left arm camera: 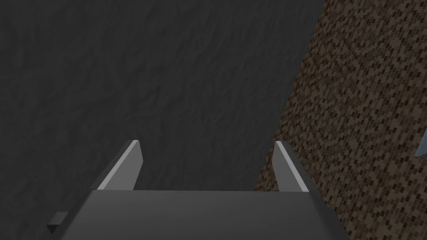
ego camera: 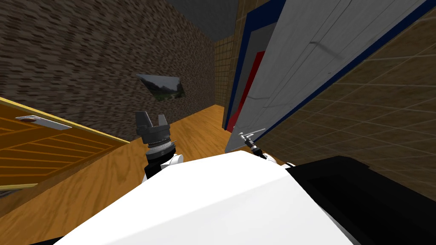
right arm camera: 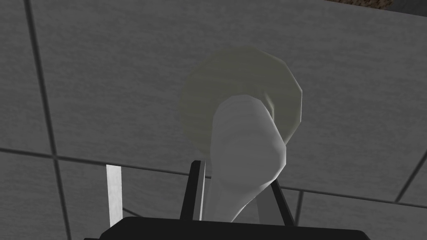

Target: Pull the door open

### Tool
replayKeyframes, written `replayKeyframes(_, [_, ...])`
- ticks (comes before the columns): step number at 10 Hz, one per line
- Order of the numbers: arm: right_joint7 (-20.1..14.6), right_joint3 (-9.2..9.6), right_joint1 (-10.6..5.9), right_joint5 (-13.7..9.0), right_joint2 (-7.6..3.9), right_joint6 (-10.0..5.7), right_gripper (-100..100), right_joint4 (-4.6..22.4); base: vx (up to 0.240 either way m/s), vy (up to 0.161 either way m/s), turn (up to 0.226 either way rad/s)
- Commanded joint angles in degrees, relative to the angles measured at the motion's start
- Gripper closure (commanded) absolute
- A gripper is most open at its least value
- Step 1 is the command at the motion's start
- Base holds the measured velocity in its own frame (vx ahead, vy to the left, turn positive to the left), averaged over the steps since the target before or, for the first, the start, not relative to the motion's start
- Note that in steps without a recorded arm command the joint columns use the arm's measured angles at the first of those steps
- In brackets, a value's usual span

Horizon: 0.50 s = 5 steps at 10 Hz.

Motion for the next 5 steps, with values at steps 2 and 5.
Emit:
replayKeyframes(2, [-0.15,-0.06,-0.14,-0.14,-0.61,-1.74,100,1.37,-0.192,-0.082,0.170])
replayKeyframes(5, [-0.23,0.36,0.00,-0.05,-0.36,-1.95,100,1.34,-0.131,-0.053,0.101])
